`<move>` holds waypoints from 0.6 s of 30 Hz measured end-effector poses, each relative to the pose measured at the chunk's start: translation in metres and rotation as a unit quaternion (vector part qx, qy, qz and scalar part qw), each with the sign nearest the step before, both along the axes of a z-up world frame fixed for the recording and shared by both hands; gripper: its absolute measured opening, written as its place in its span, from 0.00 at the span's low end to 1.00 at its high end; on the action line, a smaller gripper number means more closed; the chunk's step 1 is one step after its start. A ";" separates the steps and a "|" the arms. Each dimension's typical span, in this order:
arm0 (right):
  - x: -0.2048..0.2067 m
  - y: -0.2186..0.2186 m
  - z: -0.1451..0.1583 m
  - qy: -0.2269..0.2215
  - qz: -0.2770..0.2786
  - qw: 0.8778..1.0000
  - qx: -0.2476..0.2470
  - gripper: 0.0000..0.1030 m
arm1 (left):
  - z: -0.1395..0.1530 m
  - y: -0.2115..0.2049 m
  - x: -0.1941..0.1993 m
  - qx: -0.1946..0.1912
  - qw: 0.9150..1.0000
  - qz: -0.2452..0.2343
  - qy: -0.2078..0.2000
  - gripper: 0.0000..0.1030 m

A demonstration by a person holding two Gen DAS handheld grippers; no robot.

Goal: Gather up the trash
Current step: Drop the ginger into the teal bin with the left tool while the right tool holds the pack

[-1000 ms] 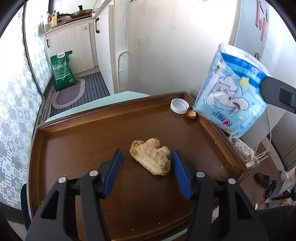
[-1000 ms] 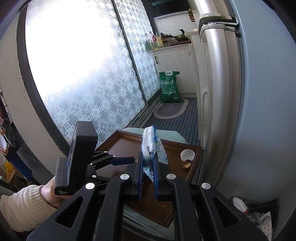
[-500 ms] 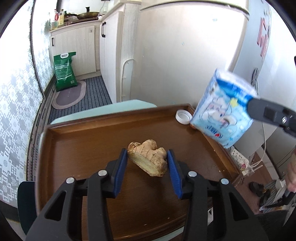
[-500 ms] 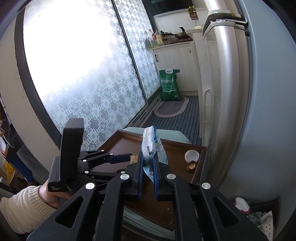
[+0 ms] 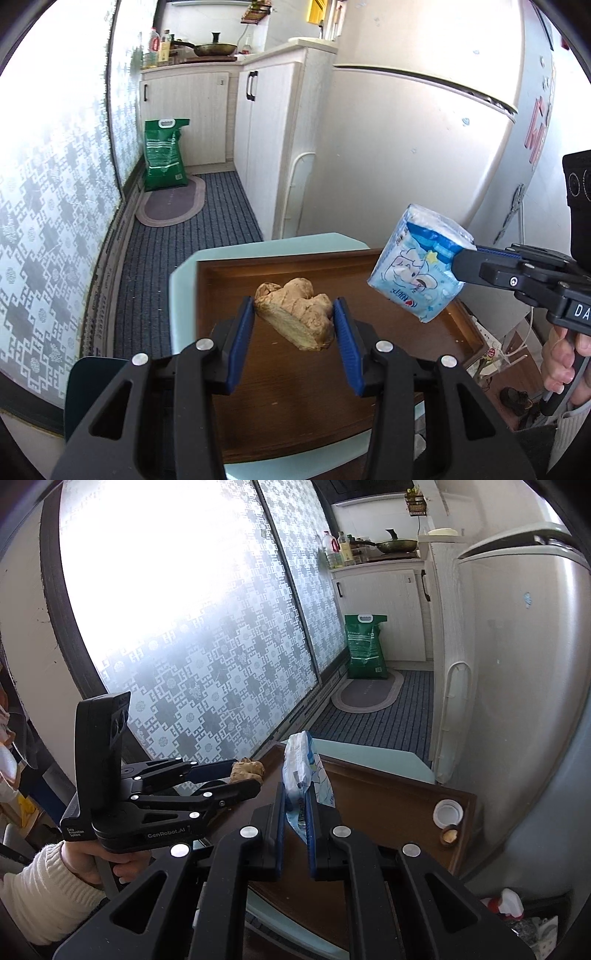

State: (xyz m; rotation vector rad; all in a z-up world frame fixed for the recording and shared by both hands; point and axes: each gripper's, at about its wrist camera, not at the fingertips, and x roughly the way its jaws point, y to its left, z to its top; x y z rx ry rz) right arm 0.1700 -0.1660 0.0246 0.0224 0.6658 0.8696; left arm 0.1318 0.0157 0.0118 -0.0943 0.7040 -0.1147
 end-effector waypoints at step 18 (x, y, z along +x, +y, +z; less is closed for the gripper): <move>-0.011 0.081 0.009 0.009 0.068 0.998 0.013 0.09 | -0.007 0.085 -0.033 0.005 0.998 0.061 0.016 0.45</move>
